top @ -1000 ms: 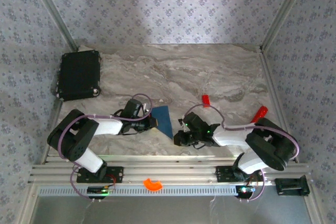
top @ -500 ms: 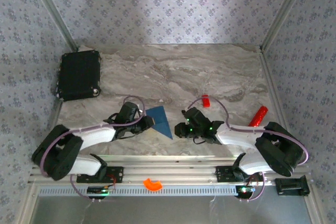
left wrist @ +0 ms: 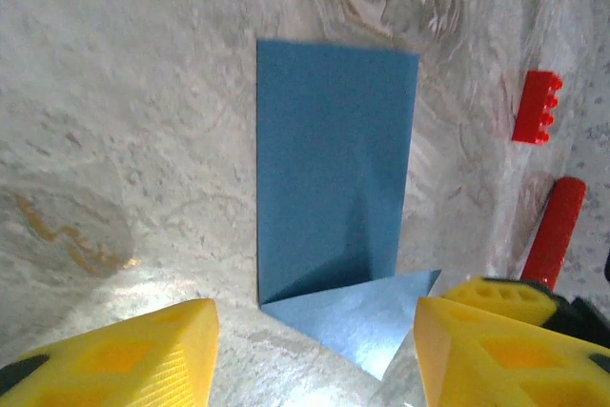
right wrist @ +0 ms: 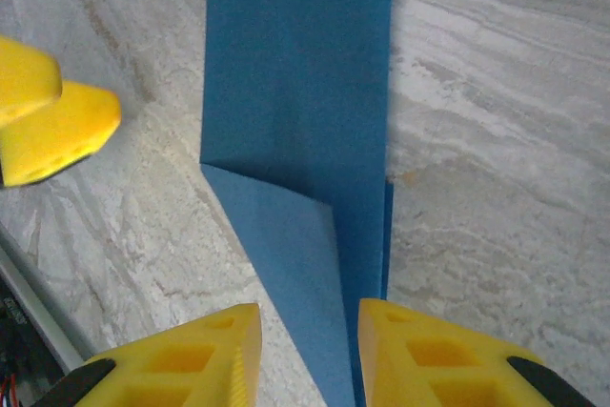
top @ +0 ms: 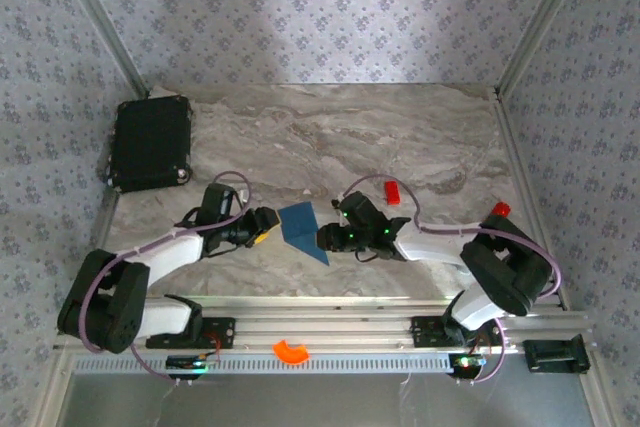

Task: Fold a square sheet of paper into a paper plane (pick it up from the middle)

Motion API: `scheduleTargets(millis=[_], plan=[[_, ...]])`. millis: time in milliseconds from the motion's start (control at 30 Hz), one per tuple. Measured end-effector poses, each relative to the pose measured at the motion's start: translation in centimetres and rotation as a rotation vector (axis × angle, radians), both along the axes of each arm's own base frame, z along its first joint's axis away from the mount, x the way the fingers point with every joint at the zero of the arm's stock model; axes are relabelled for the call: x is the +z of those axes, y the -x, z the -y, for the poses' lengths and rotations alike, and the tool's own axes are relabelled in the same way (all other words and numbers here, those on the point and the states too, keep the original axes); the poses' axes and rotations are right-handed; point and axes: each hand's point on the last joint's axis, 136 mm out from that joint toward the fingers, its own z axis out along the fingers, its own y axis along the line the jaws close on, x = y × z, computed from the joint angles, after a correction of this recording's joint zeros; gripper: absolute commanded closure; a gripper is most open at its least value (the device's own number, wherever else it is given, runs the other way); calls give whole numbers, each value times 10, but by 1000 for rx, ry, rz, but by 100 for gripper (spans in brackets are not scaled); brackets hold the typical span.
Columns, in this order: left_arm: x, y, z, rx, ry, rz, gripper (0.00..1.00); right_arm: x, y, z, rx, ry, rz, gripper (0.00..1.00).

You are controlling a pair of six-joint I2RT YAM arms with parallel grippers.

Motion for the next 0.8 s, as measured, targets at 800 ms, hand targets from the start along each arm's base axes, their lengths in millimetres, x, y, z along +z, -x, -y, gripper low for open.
scheduleTargets(millis=[800], plan=[[-12, 2, 14, -61, 51, -79, 40, -6, -16, -11, 70, -97, -57, 95]])
